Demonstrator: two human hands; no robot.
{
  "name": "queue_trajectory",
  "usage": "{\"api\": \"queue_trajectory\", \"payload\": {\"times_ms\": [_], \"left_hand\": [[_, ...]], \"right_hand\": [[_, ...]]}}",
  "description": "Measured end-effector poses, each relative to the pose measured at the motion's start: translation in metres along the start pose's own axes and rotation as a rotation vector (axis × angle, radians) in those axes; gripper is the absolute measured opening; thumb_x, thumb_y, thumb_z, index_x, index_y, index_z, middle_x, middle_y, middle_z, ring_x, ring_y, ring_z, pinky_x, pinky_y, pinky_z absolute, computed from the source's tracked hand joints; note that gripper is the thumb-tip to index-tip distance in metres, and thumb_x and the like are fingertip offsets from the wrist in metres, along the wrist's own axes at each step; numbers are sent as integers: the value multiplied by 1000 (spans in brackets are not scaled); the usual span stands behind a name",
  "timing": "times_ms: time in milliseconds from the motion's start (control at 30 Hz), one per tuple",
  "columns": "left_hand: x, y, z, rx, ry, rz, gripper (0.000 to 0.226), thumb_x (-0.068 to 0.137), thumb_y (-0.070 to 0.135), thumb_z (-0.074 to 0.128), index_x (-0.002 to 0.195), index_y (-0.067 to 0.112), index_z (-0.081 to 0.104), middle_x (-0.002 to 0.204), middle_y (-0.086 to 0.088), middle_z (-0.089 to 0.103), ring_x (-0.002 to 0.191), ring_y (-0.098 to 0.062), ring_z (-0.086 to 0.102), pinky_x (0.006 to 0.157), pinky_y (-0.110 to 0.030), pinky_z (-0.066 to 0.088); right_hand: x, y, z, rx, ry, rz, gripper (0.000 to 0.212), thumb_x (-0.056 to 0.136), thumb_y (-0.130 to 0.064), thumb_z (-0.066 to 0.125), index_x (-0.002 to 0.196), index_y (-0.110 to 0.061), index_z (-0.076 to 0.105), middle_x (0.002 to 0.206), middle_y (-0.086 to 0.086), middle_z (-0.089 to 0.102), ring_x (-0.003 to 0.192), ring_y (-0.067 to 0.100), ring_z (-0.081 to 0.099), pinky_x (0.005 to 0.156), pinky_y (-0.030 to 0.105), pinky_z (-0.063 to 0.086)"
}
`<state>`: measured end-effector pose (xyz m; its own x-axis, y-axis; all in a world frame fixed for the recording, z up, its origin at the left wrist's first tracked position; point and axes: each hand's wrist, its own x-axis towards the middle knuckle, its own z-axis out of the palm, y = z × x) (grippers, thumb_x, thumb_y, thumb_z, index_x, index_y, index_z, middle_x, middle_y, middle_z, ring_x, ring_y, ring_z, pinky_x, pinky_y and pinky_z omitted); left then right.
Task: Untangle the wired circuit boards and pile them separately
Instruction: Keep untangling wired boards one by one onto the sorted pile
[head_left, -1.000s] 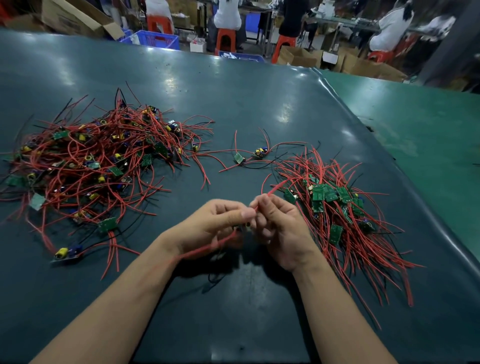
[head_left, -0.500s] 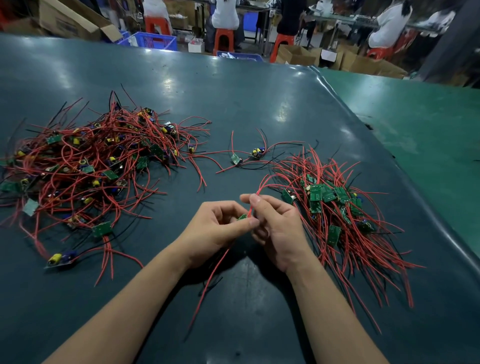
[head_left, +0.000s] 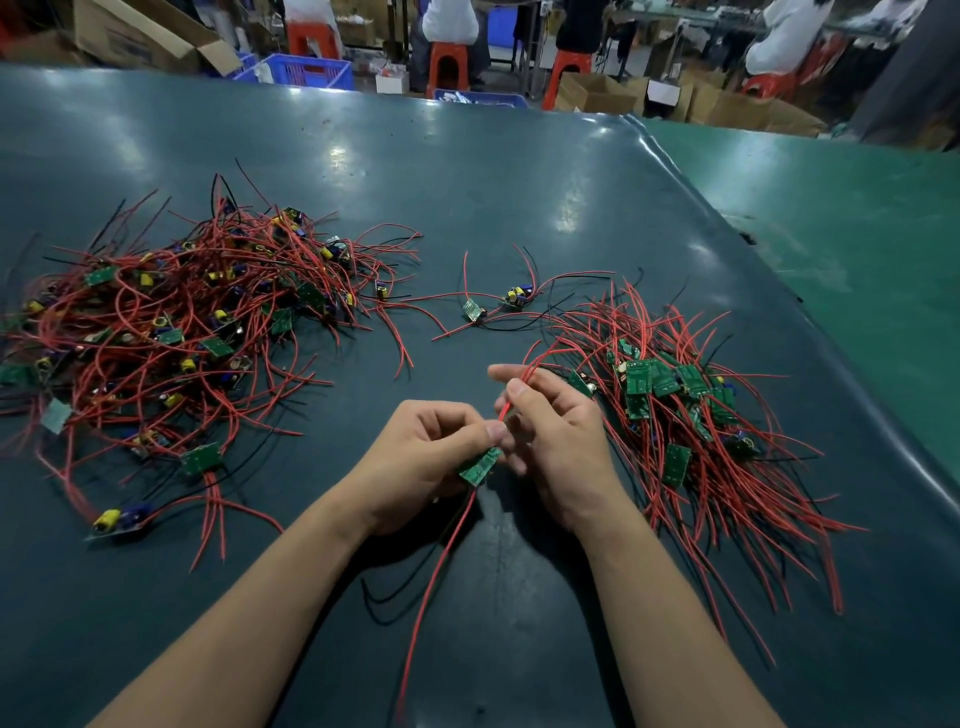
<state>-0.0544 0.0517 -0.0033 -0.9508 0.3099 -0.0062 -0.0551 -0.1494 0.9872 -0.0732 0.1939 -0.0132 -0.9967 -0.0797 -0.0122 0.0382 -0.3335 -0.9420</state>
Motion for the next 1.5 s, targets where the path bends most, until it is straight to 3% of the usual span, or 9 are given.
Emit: {"api": "queue_trajectory", "payload": {"times_ms": [67, 133, 267, 500, 633, 867, 1067, 1233, 1500], "left_hand": [[-1, 1, 1, -27, 13, -18, 22, 84, 22, 65, 65, 13, 71, 56, 1, 64, 44, -14, 38, 43, -16, 25], [-1, 1, 2, -58, 32, -41, 24, 86, 18, 60, 68, 3, 66, 50, 4, 58, 35, -2, 41, 35, -11, 27], [0, 2, -1, -70, 29, -91, 19, 75, 22, 65, 58, 13, 67, 59, -2, 64, 42, -6, 48, 39, -15, 28], [-2, 1, -6, -127, 15, -84, 23, 78, 15, 70, 55, 12, 70, 56, -2, 63, 43, -7, 48, 43, -15, 37], [-3, 2, -5, -70, -14, -94, 24, 76, 14, 75, 53, 12, 70, 50, 1, 57, 41, -7, 44, 45, -22, 26], [-5, 5, -5, -118, 32, -87, 24, 74, 11, 74, 51, 9, 67, 48, 1, 58, 40, -6, 45, 42, -15, 35], [-2, 4, -5, -104, 69, -119, 23, 73, 19, 65, 52, 11, 69, 53, -2, 60, 41, -9, 43, 48, -26, 19], [-5, 3, -5, -69, 7, -102, 25, 75, 17, 64, 51, 10, 69, 49, 1, 58, 40, -7, 42, 43, -22, 26], [-6, 3, -5, -68, -6, -85, 25, 76, 17, 63, 53, 12, 69, 45, 3, 54, 38, -5, 38, 43, -24, 20]], "right_hand": [[1, -3, -2, 116, 15, 33, 19, 97, -6, 53, 100, -11, 71, 72, 2, 64, 45, 9, 48, 36, 18, 33], [2, -7, -6, 216, 59, 78, 14, 94, -10, 57, 99, -10, 70, 73, 4, 69, 43, 6, 47, 34, 14, 31], [2, -12, -9, 341, 98, 126, 18, 80, -23, 65, 91, -9, 68, 73, 4, 70, 44, 4, 49, 35, 12, 32], [4, -14, -4, 341, 116, 175, 17, 97, -10, 51, 95, -6, 67, 63, -2, 63, 42, 3, 48, 37, 12, 35], [5, -15, -5, 379, 73, 214, 19, 98, -13, 47, 96, -4, 64, 56, -3, 56, 32, 2, 36, 32, 12, 27], [7, -12, -5, 77, 213, 19, 12, 98, -5, 53, 95, -6, 65, 72, 6, 73, 36, 8, 47, 34, 16, 32], [4, -26, -16, 629, 90, 220, 20, 96, -6, 42, 100, -3, 62, 64, 1, 63, 35, 2, 41, 32, 9, 31], [1, -26, -13, 596, 35, 209, 18, 84, -21, 52, 92, -7, 59, 47, -7, 48, 25, 2, 34, 26, 9, 23], [1, -26, -14, 636, 84, 221, 39, 104, -34, 37, 69, -17, 43, 49, -4, 44, 28, 2, 32, 28, 12, 22]]}}
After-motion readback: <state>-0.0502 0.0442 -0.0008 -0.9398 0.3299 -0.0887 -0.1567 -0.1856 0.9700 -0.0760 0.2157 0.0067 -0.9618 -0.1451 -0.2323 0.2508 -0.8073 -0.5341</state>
